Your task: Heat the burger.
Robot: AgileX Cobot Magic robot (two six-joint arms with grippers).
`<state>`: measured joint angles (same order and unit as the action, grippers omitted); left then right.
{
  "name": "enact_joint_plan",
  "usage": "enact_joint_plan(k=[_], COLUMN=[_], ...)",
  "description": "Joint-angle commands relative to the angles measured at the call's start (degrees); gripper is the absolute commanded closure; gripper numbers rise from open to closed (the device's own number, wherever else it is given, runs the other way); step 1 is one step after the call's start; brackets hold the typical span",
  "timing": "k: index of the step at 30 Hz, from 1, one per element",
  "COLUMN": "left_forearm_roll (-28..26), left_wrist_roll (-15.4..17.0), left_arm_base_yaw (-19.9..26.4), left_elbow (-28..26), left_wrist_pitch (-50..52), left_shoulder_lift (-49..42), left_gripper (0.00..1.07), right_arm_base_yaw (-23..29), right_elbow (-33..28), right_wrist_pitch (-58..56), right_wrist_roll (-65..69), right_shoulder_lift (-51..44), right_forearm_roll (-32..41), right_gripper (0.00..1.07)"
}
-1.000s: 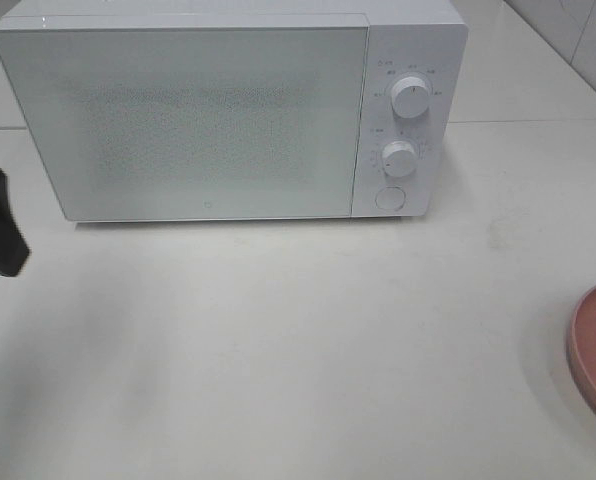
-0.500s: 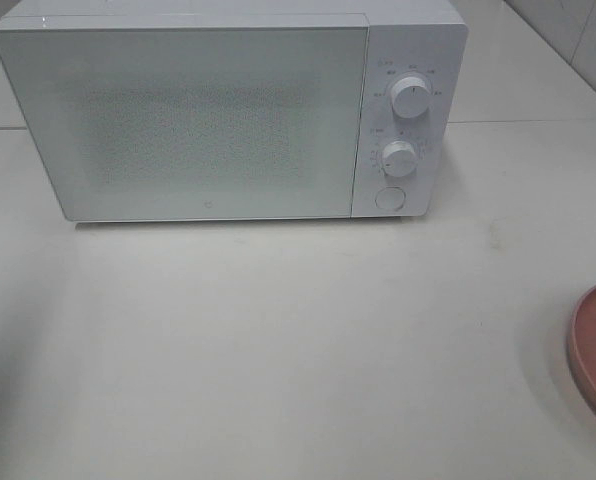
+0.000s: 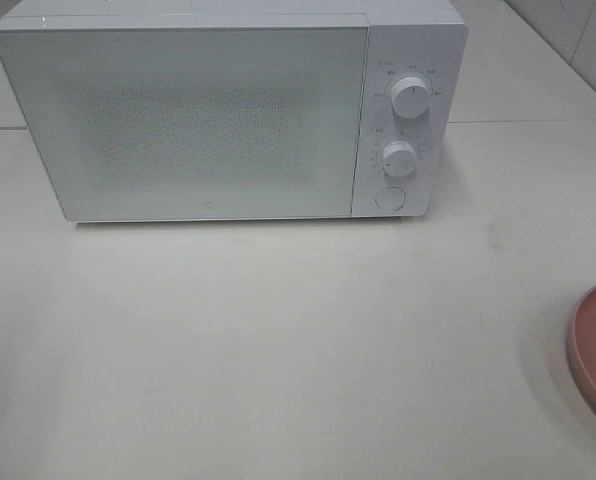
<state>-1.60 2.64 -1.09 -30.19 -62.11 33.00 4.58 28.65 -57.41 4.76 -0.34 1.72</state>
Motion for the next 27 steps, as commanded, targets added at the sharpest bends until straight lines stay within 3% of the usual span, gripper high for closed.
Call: enact_joint_plan(k=[1,27], left_forearm_roll=[0.3,0.3], left_wrist_roll=[1.2,1.3], left_arm_base_yaw=[0.1,0.1], left_elbow=[0.5,0.5], left_wrist_pitch=[0.9,0.9], left_shoulder_lift=[-1.8,-34.1], left_gripper=[0.07,0.08], right_arm_base_yaw=[-0.3,-0.3], right_elbow=[-0.1,-0.1], right_wrist_pitch=[0.4,0.4], right_wrist_roll=[0.5,0.5], right_shoulder_lift=[-1.4,-1.4], right_forearm_roll=[-0.1,-0.1], right_gripper=[0.31,0.31])
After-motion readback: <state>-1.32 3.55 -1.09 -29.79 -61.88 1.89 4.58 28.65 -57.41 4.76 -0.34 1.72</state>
